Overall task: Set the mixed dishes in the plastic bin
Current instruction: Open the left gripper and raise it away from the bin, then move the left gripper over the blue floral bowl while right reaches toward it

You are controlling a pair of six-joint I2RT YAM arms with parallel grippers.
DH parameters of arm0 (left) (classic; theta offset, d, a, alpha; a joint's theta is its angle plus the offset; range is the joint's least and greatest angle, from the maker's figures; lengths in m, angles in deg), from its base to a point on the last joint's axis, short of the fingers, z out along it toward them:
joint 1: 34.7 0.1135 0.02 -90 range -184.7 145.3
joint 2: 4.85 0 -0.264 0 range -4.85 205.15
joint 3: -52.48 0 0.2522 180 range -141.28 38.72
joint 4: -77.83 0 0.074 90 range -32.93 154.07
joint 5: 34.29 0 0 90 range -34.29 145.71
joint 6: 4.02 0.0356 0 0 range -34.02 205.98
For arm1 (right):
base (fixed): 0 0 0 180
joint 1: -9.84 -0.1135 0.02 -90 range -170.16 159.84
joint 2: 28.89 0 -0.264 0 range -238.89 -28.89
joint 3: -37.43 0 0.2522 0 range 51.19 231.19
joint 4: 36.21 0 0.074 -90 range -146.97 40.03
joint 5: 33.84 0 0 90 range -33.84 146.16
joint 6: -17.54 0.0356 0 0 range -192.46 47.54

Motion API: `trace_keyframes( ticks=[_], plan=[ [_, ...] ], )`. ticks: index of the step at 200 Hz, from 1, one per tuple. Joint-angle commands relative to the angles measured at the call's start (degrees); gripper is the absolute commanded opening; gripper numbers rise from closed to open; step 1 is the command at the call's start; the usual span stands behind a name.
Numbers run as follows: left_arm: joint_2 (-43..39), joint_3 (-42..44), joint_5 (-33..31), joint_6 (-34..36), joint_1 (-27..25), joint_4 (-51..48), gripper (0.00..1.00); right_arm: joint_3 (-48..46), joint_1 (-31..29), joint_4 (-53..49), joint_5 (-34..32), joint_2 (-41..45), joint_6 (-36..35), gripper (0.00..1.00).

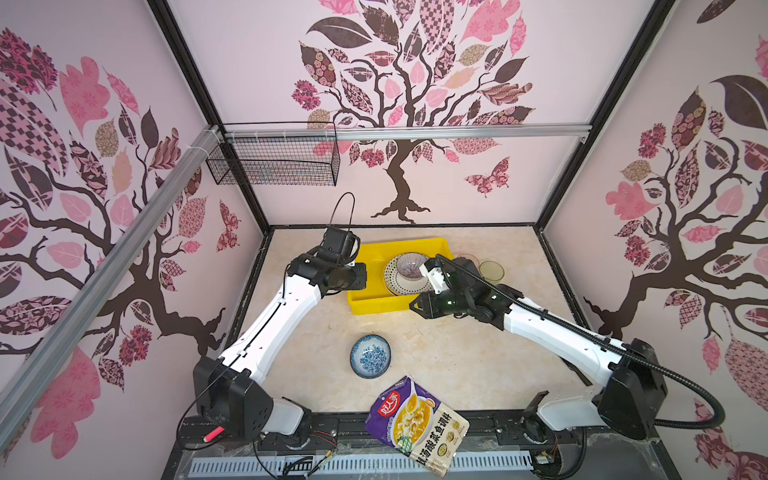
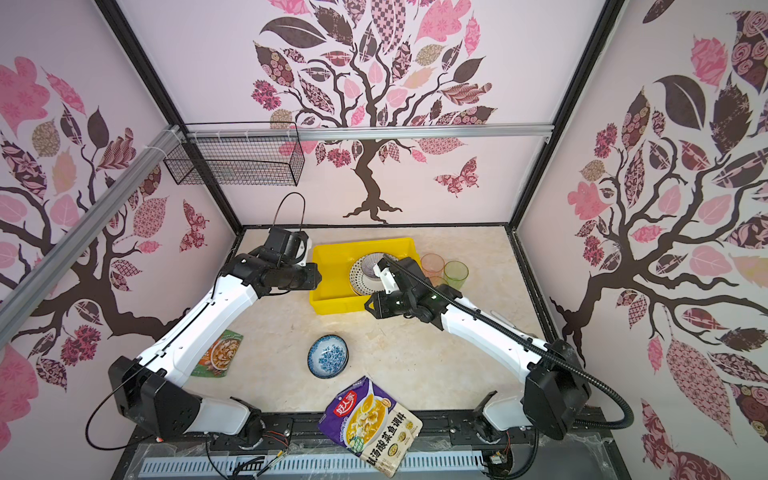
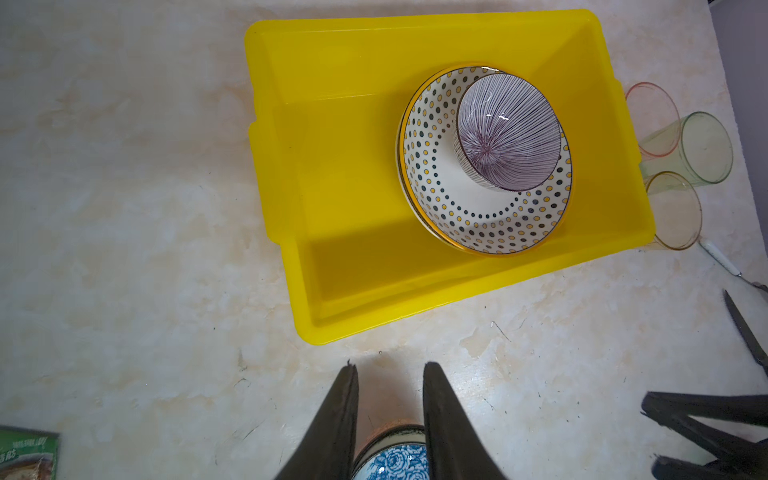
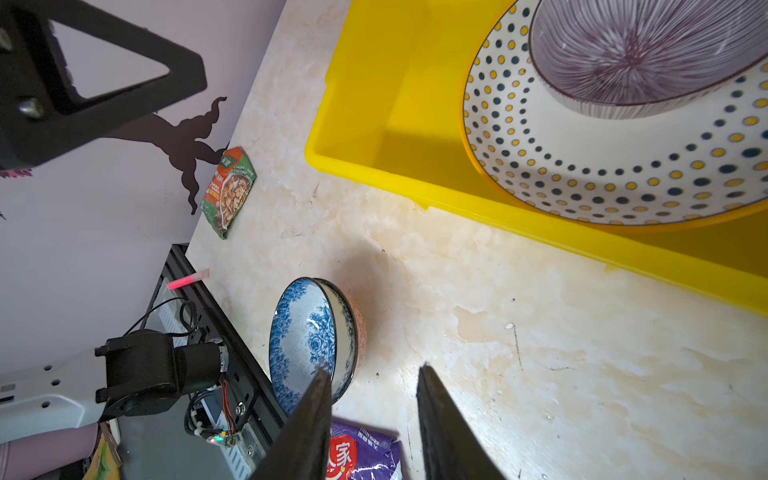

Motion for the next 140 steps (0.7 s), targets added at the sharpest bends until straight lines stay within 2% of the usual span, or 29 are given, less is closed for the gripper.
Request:
trace_keyframes(
  ticks=[1, 57, 140],
  plan=[
    [-2.9, 4.3, -1.2, -0.3, 0.3, -0.2, 0.31, 2.5, -1.3, -2.1, -1.4, -1.6, 0.7, 0.38],
    [-8.0, 13.8, -0.1, -3.0, 0.3, 0.4, 0.31, 2.0, -2.9, -2.4, -2.7, -1.6, 1.7, 0.38],
    [-12.9, 21.8, 2.1, -5.9, 0.3, -1.2, 0.32, 1.4, -5.5, -2.2, -4.0, -2.0, 2.6, 0.38]
  ],
)
